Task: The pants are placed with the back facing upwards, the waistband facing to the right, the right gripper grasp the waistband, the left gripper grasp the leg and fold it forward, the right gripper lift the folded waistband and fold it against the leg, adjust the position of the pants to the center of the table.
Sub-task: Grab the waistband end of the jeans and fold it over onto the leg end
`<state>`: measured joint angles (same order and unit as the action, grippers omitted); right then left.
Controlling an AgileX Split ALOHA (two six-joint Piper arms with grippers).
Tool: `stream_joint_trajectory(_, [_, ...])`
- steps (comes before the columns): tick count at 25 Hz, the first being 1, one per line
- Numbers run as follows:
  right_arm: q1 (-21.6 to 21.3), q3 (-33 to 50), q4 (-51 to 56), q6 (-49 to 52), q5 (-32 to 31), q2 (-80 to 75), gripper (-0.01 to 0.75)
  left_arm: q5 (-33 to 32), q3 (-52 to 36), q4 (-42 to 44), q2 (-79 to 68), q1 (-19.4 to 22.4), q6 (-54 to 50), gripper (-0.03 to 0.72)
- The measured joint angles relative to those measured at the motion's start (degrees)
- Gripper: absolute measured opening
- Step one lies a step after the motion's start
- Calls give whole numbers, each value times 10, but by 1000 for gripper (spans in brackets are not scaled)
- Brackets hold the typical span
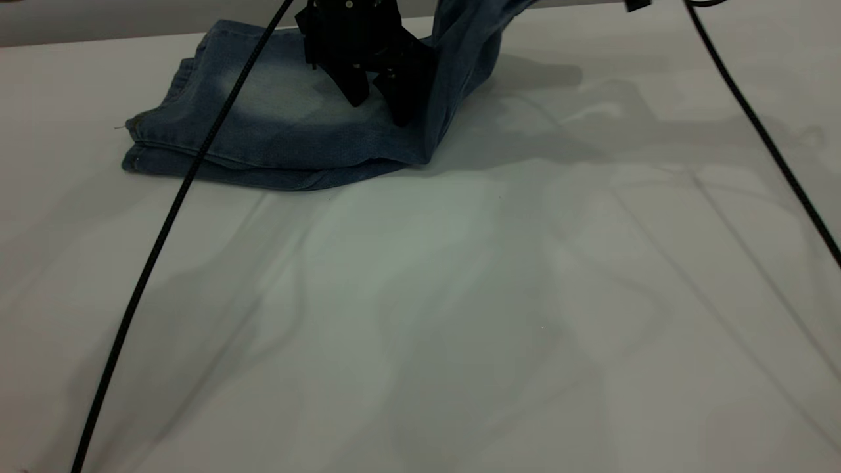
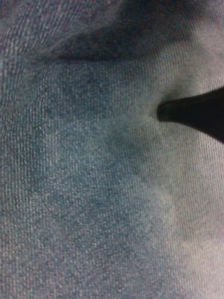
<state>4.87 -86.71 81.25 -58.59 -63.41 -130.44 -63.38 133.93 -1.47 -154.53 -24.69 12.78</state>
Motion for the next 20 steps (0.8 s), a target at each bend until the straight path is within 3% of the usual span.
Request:
stream_joint_trajectory(6, [-4, 0, 0, 7, 6, 0, 56, -67, 19, 32, 26, 0, 17, 529])
stream_joint_trajectory(10, [-3, 0, 0, 12, 9, 0, 56, -66, 49, 73, 43, 7, -13, 529])
stream_joint_trajectory(20, [-3, 0, 14, 12, 11, 0, 56, -65, 45, 48, 49, 88, -26, 529])
